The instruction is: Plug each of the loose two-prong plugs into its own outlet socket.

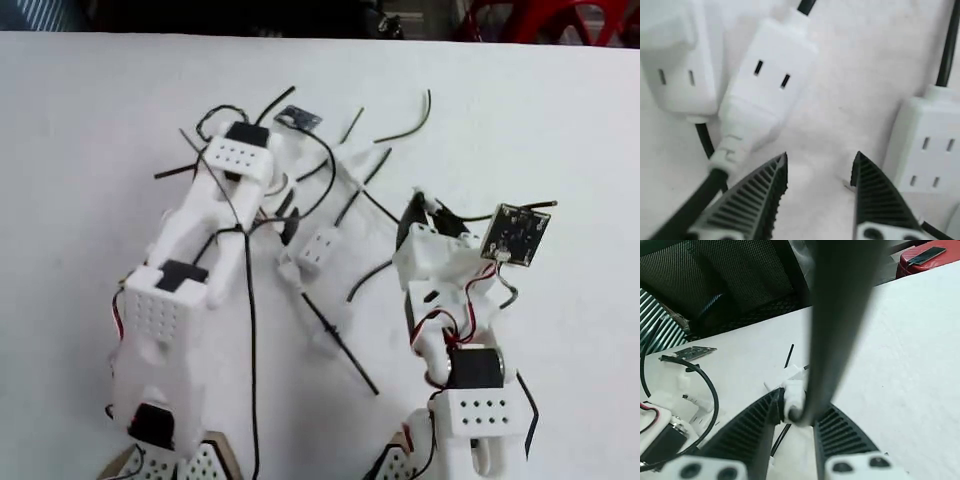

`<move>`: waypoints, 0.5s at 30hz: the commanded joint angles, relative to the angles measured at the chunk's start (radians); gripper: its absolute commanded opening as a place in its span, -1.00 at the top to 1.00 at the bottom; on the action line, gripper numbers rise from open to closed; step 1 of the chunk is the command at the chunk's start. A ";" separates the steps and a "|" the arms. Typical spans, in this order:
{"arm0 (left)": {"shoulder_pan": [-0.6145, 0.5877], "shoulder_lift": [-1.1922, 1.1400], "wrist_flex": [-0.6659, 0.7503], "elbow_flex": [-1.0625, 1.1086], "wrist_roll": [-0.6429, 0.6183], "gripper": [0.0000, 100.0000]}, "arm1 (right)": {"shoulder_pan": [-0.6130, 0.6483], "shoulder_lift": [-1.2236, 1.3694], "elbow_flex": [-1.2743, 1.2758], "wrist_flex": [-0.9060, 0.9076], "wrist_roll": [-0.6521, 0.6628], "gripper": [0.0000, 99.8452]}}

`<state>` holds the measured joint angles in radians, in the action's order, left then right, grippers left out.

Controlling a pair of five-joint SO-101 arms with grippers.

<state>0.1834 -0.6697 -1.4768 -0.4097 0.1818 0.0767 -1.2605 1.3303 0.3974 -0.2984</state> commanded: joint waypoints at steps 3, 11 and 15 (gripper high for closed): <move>0.053 0.237 0.051 0.130 0.005 0.56 | 0.013 -0.018 -0.008 -0.022 0.018 0.96; 0.165 0.464 0.206 0.414 0.012 0.56 | 0.013 -0.018 -0.008 -0.024 0.020 0.96; 0.163 0.456 0.241 0.453 0.014 0.45 | 0.013 -0.018 -0.008 -0.024 0.020 0.96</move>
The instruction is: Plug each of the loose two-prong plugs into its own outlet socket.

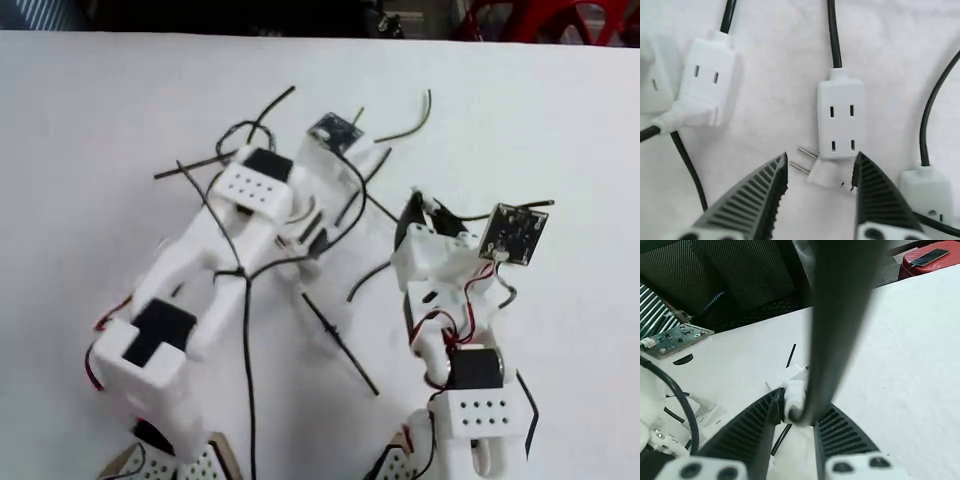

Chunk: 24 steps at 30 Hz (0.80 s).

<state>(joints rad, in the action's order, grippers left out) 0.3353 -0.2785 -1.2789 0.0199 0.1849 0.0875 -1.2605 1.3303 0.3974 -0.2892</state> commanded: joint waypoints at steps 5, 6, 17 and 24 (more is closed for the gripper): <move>0.016 0.007 0.048 -0.002 0.068 0.38 | 0.002 -0.018 -0.008 -0.024 0.011 0.96; 0.016 -0.013 0.048 -0.011 0.087 0.38 | 0.002 -0.018 -0.008 -0.024 0.011 0.96; 0.081 -0.282 0.046 -0.189 0.101 0.41 | 0.002 -0.018 -0.008 -0.024 0.012 0.96; 0.082 -0.315 0.026 -0.233 0.227 0.52 | 0.002 -0.018 -0.008 -0.024 0.012 0.96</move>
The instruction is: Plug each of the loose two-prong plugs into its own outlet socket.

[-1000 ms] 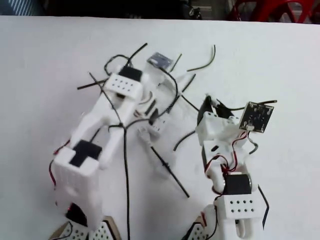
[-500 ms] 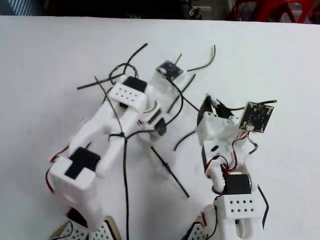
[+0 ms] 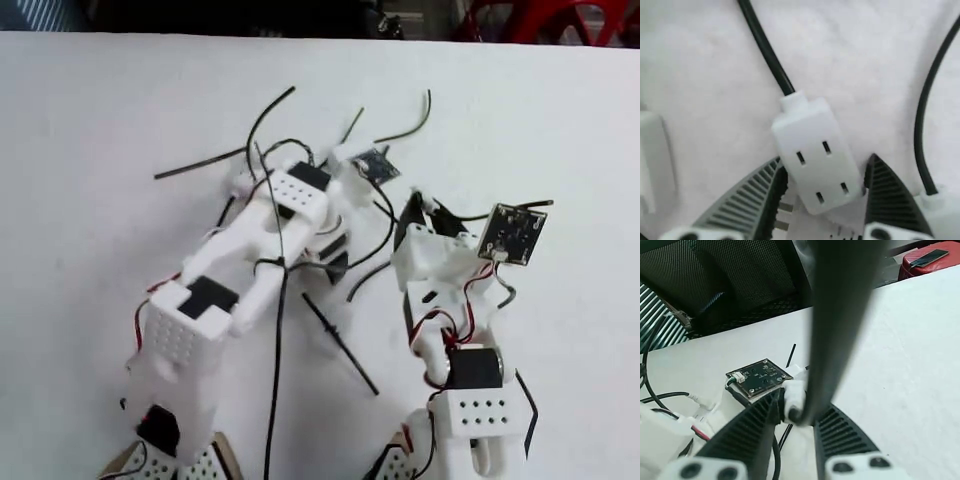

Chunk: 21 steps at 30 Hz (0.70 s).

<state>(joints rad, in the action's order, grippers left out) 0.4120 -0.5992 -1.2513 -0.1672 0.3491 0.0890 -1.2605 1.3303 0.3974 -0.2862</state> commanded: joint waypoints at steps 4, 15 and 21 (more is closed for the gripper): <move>-0.002 0.007 0.038 -0.054 0.144 0.52 | 0.001 -0.018 -0.006 -0.024 0.009 0.96; 0.018 0.007 0.118 -0.048 0.402 0.52 | 0.001 -0.018 -0.006 -0.024 0.009 0.96; 0.025 0.016 0.089 -0.054 0.397 0.52 | 0.002 -0.018 -0.006 -0.024 0.009 0.96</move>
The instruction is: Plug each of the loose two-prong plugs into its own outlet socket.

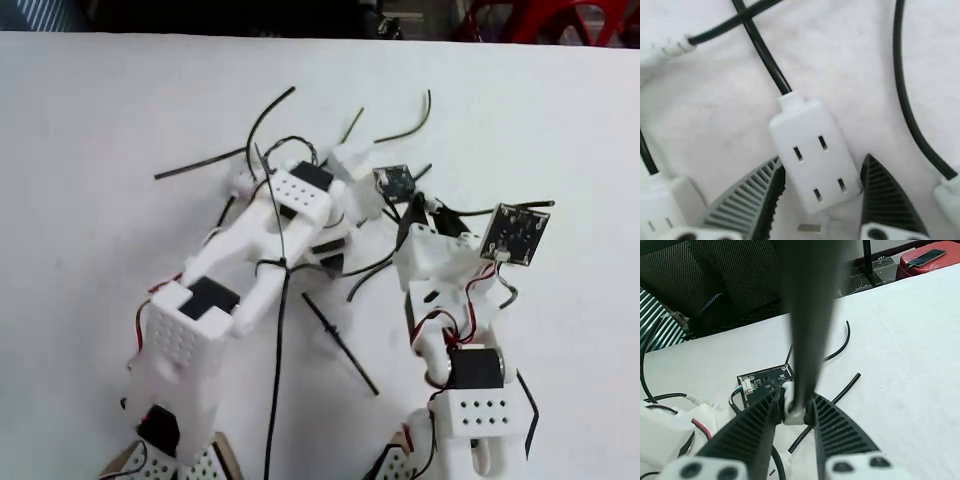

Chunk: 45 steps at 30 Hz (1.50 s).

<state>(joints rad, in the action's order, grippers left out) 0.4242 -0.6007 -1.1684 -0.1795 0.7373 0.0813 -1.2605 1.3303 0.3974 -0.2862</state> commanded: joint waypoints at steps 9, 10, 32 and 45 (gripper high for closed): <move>0.004 0.325 -0.077 0.012 -0.181 0.52 | 0.010 -0.016 -0.006 -0.024 0.009 0.96; -0.007 0.357 -0.077 0.023 -0.203 0.52 | 0.010 -0.016 -0.006 -0.024 0.011 0.96; -0.400 1.006 0.446 0.913 -0.686 0.52 | 0.229 0.757 -0.370 0.004 0.384 0.96; -0.435 1.007 0.637 1.033 -0.735 0.53 | 0.326 0.828 -0.549 0.242 0.608 0.96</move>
<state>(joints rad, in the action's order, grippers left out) 0.0008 0.3567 -0.5547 0.8592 0.0100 0.3974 -0.4289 0.8700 0.5432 0.2954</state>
